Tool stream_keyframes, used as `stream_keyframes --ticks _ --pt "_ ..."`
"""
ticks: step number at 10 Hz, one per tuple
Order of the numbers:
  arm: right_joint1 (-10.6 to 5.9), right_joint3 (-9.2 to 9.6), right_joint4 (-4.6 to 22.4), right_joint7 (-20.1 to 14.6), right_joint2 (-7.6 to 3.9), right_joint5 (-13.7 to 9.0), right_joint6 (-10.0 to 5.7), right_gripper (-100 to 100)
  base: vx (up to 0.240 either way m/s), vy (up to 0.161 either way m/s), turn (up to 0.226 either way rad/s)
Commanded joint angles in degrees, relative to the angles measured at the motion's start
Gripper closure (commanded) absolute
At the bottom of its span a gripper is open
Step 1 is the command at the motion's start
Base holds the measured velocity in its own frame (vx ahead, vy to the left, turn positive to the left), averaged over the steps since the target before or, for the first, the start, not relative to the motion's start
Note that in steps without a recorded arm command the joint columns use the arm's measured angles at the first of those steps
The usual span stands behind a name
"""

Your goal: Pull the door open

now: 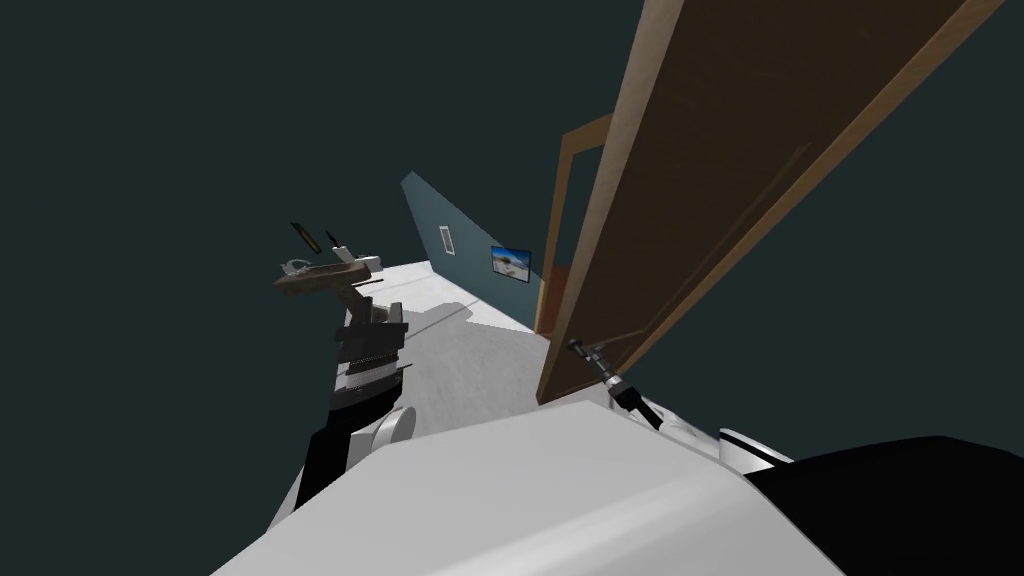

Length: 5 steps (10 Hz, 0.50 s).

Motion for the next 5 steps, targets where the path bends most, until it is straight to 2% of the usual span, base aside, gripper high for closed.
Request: stream_keyframes --ticks 1,5 --pt "0.40 0.92 0.70 -0.41 -0.40 -0.29 -1.54 100 -0.217 -0.088 0.190" --pt "0.99 2.26 1.73 -1.07 -1.31 -1.02 -3.93 100 -0.184 -0.092 0.144"
